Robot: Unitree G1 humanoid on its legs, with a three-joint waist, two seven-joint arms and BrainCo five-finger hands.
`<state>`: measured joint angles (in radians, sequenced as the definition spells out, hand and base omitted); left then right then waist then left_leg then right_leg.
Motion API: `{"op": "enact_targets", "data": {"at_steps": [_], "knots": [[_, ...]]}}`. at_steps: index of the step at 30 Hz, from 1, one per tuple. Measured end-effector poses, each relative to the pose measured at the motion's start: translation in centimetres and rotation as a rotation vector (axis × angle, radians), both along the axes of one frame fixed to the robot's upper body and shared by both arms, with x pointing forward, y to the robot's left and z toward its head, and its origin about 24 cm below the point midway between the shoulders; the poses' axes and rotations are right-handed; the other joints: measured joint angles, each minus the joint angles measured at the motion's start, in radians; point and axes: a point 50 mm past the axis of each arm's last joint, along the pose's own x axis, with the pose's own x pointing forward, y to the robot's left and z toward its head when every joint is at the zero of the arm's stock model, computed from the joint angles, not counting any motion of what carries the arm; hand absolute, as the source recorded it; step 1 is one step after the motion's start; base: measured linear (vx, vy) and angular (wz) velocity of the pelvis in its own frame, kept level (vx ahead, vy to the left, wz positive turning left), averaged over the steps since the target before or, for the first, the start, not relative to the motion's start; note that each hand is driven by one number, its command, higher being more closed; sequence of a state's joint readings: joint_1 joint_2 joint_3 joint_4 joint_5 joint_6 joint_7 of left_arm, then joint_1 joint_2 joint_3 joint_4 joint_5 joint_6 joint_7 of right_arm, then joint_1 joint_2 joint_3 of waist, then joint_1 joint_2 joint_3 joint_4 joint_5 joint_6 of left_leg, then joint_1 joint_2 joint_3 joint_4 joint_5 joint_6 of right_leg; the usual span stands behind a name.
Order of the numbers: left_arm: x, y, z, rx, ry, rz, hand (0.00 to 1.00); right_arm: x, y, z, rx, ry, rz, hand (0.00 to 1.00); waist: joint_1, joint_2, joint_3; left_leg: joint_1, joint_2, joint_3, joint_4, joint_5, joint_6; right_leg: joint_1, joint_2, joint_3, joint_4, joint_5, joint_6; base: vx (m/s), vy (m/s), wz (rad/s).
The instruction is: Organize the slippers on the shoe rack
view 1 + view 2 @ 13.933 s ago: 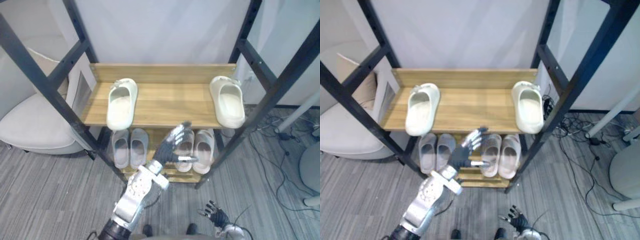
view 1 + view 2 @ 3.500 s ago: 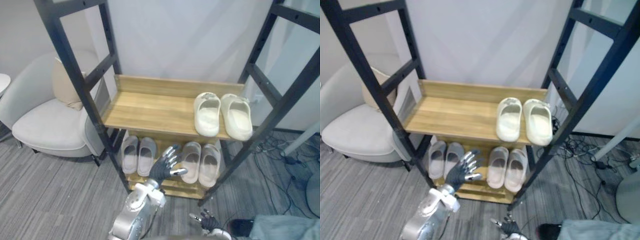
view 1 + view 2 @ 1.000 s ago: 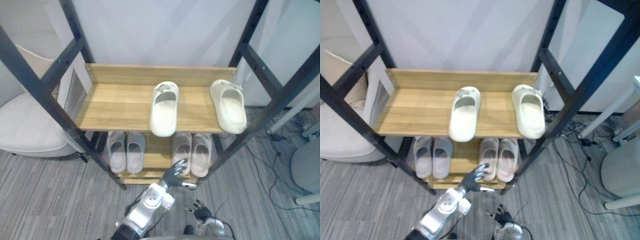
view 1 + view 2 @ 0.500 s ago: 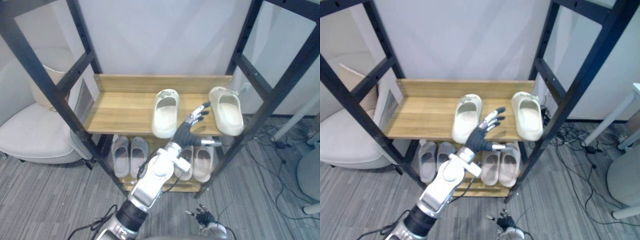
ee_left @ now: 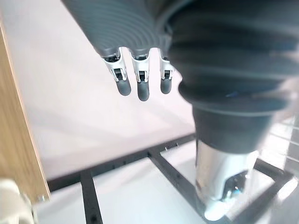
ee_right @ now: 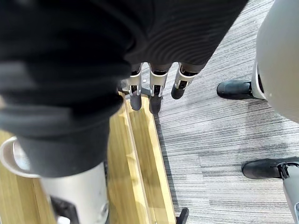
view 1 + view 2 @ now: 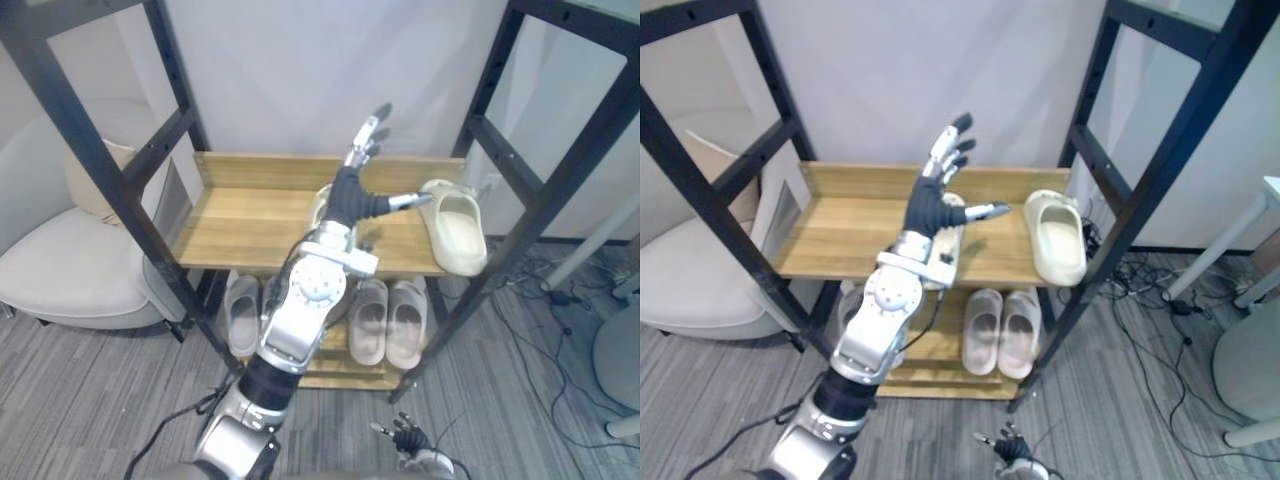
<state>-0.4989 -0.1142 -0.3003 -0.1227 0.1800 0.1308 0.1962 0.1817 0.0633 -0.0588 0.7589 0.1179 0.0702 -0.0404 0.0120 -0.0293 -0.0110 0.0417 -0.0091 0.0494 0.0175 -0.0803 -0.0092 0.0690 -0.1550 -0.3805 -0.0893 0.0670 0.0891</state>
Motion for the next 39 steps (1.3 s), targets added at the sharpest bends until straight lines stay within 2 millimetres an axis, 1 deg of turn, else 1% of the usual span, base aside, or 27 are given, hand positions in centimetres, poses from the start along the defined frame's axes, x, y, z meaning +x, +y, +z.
{"op": "enact_targets", "data": {"at_steps": [2, 3, 5, 6, 8, 12, 13, 15, 19, 22, 28, 33, 39], "knots": [[1.0, 1.1, -0.9, 0.004, 0.053, 0.075, 0.0, -0.1, 0.0, 0.0, 0.0, 0.002, 0.0, 0.0, 0.0, -0.005, -0.004, -0.001, 0.0, 0.002, 0.0, 0.0, 0.0, -0.002, 0.0, 0.001, 0.0, 0.0, 0.0, 0.0, 0.0, 0.0], [1.0, 1.1, -1.0, 0.004, 0.057, 0.078, 0.0, -0.1, 0.0, 0.0, 0.0, 0.002, 0.0, 0.0, 0.0, -0.006, -0.005, -0.002, 0.0, 0.002, 0.0, 0.0, 0.0, -0.003, 0.0, 0.001, 0.0, 0.0, 0.0, 0.0, 0.0, 0.0], [1.7, 2.5, -1.5, 0.004, 0.089, 0.146, 0.0, -0.3, -0.1, 0.0, -0.002, 0.003, -0.001, 0.0, 0.0, -0.011, -0.008, -0.004, 0.001, 0.01, -0.001, -0.001, -0.002, -0.006, 0.0, 0.004, 0.0, 0.0, 0.0, 0.0, 0.0, 0.0], [1.7, 2.5, -1.5, 0.004, 0.091, 0.148, 0.0, -0.3, -0.1, 0.0, -0.002, 0.002, -0.001, 0.0, 0.0, -0.011, -0.008, -0.004, 0.001, 0.01, -0.001, -0.001, -0.002, -0.006, 0.0, 0.004, 0.0, 0.0, 0.0, -0.01, 0.008, -0.07], [2.2, 3.7, -1.9, -0.006, 0.112, 0.209, 0.0, -0.4, -0.2, 0.2, -0.004, -0.01, -0.005, 0.0, 0.001, -0.012, -0.009, -0.007, 0.001, 0.022, -0.003, -0.002, -0.002, -0.016, 0.0, 0.012, 0.0, 0.002, 0.0, 0.0, 0.005, -0.12], [2.7, 4.1, -2.7, 0.015, 0.147, 0.232, 0.0, -0.5, -0.2, 0.2, 0.005, -0.011, 0.001, 0.0, 0.0, -0.019, -0.012, -0.006, 0.003, 0.03, -0.005, -0.004, -0.005, -0.022, 0.002, 0.022, 0.0, 0.003, -0.001, 0.0, 0.002, -0.1], [2.8, 4.5, -2.9, 0.016, 0.162, 0.245, 0.0, -0.6, -0.2, 0.2, 0.009, -0.01, 0.004, 0.0, 0.0, -0.024, -0.015, -0.008, 0.005, 0.041, -0.008, -0.004, -0.005, -0.031, 0.004, 0.033, 0.0, 0.004, -0.003, -0.01, -0.001, -0.16], [3.0, 5.0, -3.0, 0.007, 0.171, 0.264, 0.0, -0.6, -0.1, 0.2, 0.01, -0.012, 0.006, 0.0, 0.0, -0.026, -0.015, -0.008, 0.007, 0.052, -0.01, -0.004, -0.006, -0.037, 0.007, 0.044, 0.0, 0.007, -0.005, -0.01, -0.002, -0.19], [3.3, 5.2, -3.8, 0.03, 0.213, 0.277, 0.0, -0.8, -0.2, 0.2, 0.009, -0.01, 0.005, 0.0, -0.002, -0.032, -0.018, -0.008, 0.014, 0.062, -0.011, -0.008, -0.009, -0.045, 0.014, 0.059, 0.0, 0.009, -0.008, -0.01, -0.012, -0.11], [3.4, 5.7, -4.0, 0.034, 0.222, 0.299, 0.0, -0.9, -0.2, 0.4, 0.001, -0.023, 0.012, 0.0, -0.004, -0.031, -0.018, -0.008, 0.018, 0.075, -0.011, -0.009, -0.011, -0.051, 0.018, 0.067, 0.0, 0.009, -0.009, -0.01, -0.016, -0.12], [3.9, 5.8, -5.4, 0.081, 0.288, 0.306, 0.0, -1.2, -0.1, 0.6, 0.0, -0.029, 0.016, 0.0, -0.007, -0.032, -0.018, -0.008, 0.017, 0.079, -0.012, -0.011, -0.01, -0.053, 0.018, 0.072, 0.0, 0.009, -0.009, 0.0, 0.0, -0.01], [4.1, 6.2, -6.0, 0.119, 0.314, 0.336, 0.0, -1.3, -0.1, 0.6, 0.0, -0.032, 0.014, 0.0, -0.006, -0.032, -0.018, -0.01, 0.018, 0.096, -0.011, -0.016, -0.011, -0.065, 0.018, 0.088, 0.0, 0.01, -0.01, 0.0, 0.001, -0.11], [4.3, 7.2, -6.7, 0.121, 0.353, 0.383, 0.0, -1.3, -0.2, 0.6, -0.001, -0.033, 0.012, 0.0, -0.008, -0.033, -0.016, -0.01, 0.018, 0.108, -0.002, -0.028, -0.01, -0.069, 0.019, 0.105, 0.0, 0.011, -0.01, 0.0, 0.0, -0.08]]}}
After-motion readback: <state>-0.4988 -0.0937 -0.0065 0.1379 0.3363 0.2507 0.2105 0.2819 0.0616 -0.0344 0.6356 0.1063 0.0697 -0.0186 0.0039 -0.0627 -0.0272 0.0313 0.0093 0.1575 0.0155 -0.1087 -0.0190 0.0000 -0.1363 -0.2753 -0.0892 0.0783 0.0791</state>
